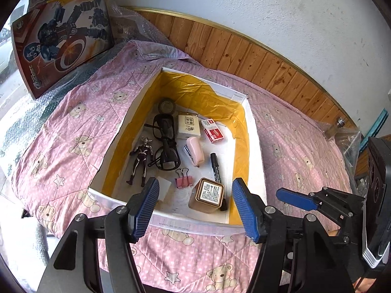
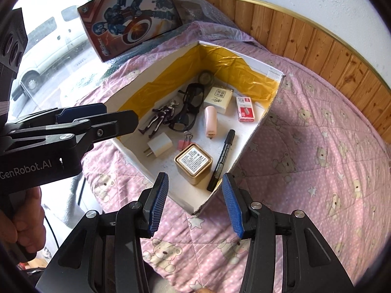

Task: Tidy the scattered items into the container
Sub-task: 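Lift both open tools above the filled box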

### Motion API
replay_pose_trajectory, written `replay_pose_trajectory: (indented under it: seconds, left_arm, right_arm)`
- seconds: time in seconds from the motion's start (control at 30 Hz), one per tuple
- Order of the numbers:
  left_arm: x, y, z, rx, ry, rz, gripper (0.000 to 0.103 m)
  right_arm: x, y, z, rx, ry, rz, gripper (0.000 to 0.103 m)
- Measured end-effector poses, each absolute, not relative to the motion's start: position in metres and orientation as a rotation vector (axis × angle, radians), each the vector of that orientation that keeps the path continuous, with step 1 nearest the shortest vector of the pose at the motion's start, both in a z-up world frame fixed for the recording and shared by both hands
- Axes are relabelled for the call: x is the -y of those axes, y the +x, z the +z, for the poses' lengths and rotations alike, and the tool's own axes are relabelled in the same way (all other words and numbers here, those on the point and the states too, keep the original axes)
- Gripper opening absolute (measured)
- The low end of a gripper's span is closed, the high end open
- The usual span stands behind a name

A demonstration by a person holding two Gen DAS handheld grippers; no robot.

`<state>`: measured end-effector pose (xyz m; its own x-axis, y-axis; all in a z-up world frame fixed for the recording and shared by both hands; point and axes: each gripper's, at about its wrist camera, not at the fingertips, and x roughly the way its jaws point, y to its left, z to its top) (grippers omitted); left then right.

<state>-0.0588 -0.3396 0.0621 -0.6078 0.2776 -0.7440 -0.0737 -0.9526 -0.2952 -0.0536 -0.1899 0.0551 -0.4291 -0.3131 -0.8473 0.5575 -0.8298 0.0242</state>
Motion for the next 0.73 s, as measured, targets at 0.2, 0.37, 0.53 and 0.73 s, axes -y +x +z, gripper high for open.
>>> replay_pose_trajectory:
  seconds: [0.2,0.37,0.53,0.73]
  left_arm:
    - [0.333,-0.044,0.073,0.322,-1.246,2.642,0.066]
    - [0.328,-0.032,0.08,0.301,-1.222,2.65,0.066]
    - [0.323,-0.02,0.089,0.288,-1.192,2.659,0.066]
    - [0.32,-0.008,0.09,0.281,-1.19,2.67,0.066]
  right_arm:
    - [0.191,-0.038,0.059,-0.368,1.251,-2.271,0.049]
    - [0.188,-0.032,0.061,-0.298,1.273,-2.243,0.049]
    - [0.188,-0.026,0.066,-0.24,1.256,-2.238,0.049]
    - [0.189,-0.017,0.073,-0.271,1.211,-2.295,0.049]
